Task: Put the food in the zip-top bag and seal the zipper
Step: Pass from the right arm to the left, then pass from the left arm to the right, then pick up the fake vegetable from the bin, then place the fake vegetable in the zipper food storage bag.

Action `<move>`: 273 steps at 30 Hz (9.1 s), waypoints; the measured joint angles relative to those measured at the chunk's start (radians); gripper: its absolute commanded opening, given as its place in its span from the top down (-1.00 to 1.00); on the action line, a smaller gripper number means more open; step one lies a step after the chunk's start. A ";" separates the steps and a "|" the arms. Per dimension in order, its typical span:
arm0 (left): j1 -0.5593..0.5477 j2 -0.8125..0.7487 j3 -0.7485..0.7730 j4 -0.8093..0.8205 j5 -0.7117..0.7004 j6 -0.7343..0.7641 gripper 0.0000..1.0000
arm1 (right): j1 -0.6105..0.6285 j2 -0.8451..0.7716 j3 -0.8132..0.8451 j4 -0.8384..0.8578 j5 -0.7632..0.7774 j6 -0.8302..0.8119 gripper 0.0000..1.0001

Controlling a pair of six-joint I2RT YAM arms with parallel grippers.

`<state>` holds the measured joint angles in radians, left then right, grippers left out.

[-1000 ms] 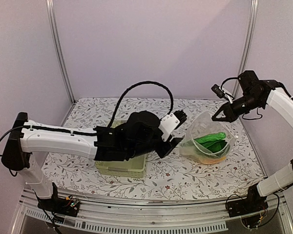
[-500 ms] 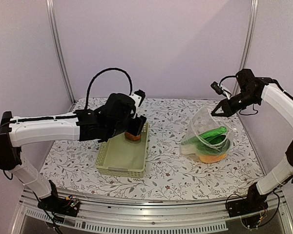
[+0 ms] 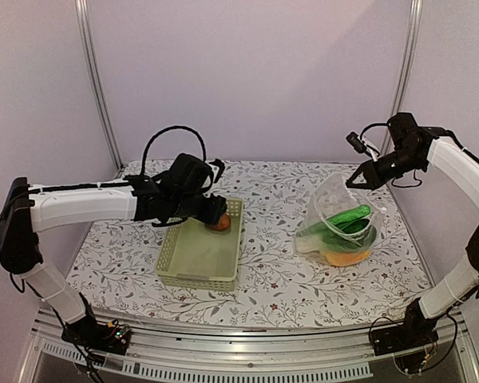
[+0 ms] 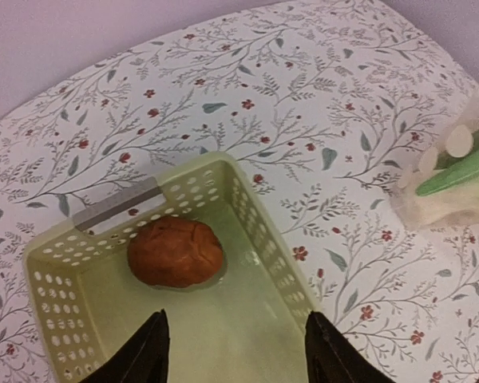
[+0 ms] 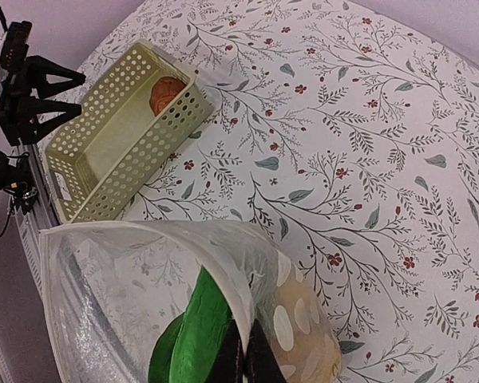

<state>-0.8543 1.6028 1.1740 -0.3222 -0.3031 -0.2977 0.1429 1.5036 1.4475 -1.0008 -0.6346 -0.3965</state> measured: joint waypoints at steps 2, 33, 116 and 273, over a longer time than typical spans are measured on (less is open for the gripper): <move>-0.057 -0.005 0.000 0.051 0.055 0.058 -0.15 | 0.000 0.000 0.000 0.000 -0.003 0.000 1.00; -0.387 0.654 0.986 -0.275 0.348 0.678 0.63 | 0.000 -0.006 -0.022 0.000 -0.056 0.000 1.00; -0.625 0.535 0.856 -0.055 0.002 0.870 1.00 | 0.127 0.011 -0.060 -0.327 0.037 -0.239 0.43; -0.261 0.156 0.454 -0.036 -0.126 0.135 -0.37 | 0.105 0.063 0.021 -0.053 -0.050 -0.051 1.00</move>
<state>-1.1149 1.7588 1.6279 -0.3584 -0.4294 -0.1627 0.2474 1.5665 1.4685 -1.0534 -0.6842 -0.4477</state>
